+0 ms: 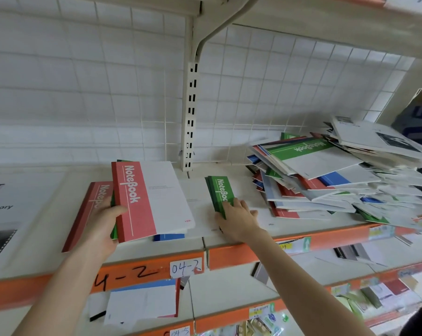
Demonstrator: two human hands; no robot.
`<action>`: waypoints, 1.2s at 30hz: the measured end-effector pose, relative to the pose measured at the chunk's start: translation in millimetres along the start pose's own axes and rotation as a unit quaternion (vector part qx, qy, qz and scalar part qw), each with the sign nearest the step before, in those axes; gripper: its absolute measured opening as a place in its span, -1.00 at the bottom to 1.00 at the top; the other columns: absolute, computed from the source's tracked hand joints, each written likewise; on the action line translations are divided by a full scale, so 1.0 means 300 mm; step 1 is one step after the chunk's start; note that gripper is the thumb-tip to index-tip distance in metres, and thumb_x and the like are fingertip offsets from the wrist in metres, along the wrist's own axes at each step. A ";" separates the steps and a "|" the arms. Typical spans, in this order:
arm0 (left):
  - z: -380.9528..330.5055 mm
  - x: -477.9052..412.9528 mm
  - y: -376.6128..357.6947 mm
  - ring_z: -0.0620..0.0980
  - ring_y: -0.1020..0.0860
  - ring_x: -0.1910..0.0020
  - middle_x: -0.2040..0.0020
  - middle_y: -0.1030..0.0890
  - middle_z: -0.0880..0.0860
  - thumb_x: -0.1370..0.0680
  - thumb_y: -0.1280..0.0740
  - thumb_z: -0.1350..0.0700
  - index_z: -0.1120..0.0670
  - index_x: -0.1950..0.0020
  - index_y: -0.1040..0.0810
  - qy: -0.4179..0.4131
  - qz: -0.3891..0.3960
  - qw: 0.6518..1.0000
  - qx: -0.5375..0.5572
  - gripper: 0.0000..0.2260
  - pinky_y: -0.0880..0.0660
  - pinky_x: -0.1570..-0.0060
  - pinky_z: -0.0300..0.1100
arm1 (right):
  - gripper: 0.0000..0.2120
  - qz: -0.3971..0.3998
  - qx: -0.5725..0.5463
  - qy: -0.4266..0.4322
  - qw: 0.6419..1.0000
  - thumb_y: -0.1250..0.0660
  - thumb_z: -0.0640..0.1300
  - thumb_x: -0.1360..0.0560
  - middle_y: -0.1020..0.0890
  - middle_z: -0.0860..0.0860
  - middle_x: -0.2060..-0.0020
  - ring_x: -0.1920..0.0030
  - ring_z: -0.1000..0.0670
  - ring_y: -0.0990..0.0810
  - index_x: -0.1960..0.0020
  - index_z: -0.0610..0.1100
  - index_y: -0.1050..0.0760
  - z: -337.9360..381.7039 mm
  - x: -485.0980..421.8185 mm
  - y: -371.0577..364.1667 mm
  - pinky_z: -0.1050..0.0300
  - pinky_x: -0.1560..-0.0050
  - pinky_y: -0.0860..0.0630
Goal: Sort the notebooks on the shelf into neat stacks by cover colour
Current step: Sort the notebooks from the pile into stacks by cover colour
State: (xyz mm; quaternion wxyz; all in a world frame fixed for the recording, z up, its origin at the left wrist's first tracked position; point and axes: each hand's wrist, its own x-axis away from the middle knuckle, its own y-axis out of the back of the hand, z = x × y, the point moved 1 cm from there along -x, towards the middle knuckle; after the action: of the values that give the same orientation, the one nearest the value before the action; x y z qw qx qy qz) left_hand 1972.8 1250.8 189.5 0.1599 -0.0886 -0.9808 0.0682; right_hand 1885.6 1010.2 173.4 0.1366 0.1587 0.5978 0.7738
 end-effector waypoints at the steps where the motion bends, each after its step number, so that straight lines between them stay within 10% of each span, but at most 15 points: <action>1: 0.005 0.004 0.000 0.10 -0.50 -0.06 -0.02 -0.56 0.06 -0.60 -0.19 0.27 -0.06 -0.12 -0.45 0.003 0.003 1.000 0.000 -0.76 -0.42 0.05 0.00 | -0.73 -0.052 -0.069 0.019 0.996 -0.08 -0.02 -0.58 -0.47 -0.18 -0.15 -0.17 -0.13 -0.41 -0.09 -0.19 -0.41 0.018 0.003 0.002 0.02 -0.10 -0.36; 6: 0.012 0.028 -0.022 0.07 -0.51 -0.04 0.00 -0.57 -0.01 -0.57 -0.24 0.30 -0.07 -0.22 -0.44 -0.009 0.047 0.999 0.005 -0.68 -0.45 0.12 -0.01 | -0.63 -0.057 -0.359 0.004 0.932 -0.16 -0.05 -0.57 -0.39 0.04 0.47 0.43 0.06 -0.37 0.40 -0.09 -0.27 0.165 0.027 0.061 0.22 0.42 -0.29; 17: -0.021 0.050 0.159 0.02 -0.58 0.07 -0.01 -0.60 0.06 -0.55 -0.23 0.35 0.02 -0.19 -0.46 -0.048 -0.032 0.996 0.073 -0.69 -0.50 0.19 -0.07 | -0.80 -0.023 -0.466 -0.085 0.881 -0.15 -0.37 -0.51 -0.52 -0.07 0.16 0.19 -0.06 -0.51 -0.08 -0.23 -0.46 0.270 -0.025 0.024 0.24 0.36 -0.43; 23: -0.058 0.081 0.445 -0.03 -0.54 0.15 0.07 -0.58 0.03 -0.53 -0.24 0.39 0.06 -0.19 -0.44 -0.064 -0.135 0.987 0.062 -0.68 -0.44 0.22 -0.13 | -0.53 -0.039 -0.316 -0.027 0.948 -0.07 -0.41 -0.50 -0.49 -0.20 -0.26 -0.17 -0.18 -0.50 -0.39 -0.22 -0.35 0.414 -0.035 -0.023 0.04 -0.10 -0.52; 28: -0.090 0.111 0.605 0.10 -0.52 -0.05 -0.07 -0.55 0.07 -0.53 -0.26 0.37 0.08 -0.28 -0.43 -0.066 -0.160 0.984 0.051 -0.64 -0.43 -0.04 -0.01 | -0.81 -0.009 -0.150 0.009 0.989 -0.16 -0.29 -0.51 -0.49 -0.20 0.05 0.04 -0.12 -0.42 0.28 -0.20 -0.35 0.547 -0.023 -0.070 0.14 0.16 -0.38; 36: -0.090 0.121 0.667 0.00 -0.55 0.11 0.08 -0.59 0.01 -0.53 -0.24 0.36 0.01 -0.15 -0.47 -0.047 -0.133 0.988 0.059 -0.70 -0.44 0.23 -0.13 | -0.71 0.007 -0.025 0.009 1.000 -0.13 -0.11 -0.58 -0.31 -0.15 -0.28 -0.15 -0.17 -0.47 -0.26 -0.20 -0.41 0.643 0.025 -0.133 0.01 0.00 -0.47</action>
State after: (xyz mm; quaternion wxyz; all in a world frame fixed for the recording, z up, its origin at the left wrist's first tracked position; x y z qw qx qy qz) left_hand 1978.1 1455.7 193.5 0.1258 0.0556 -0.9845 0.1085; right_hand 1958.4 1193.3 180.7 0.1296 0.1531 0.5784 0.7907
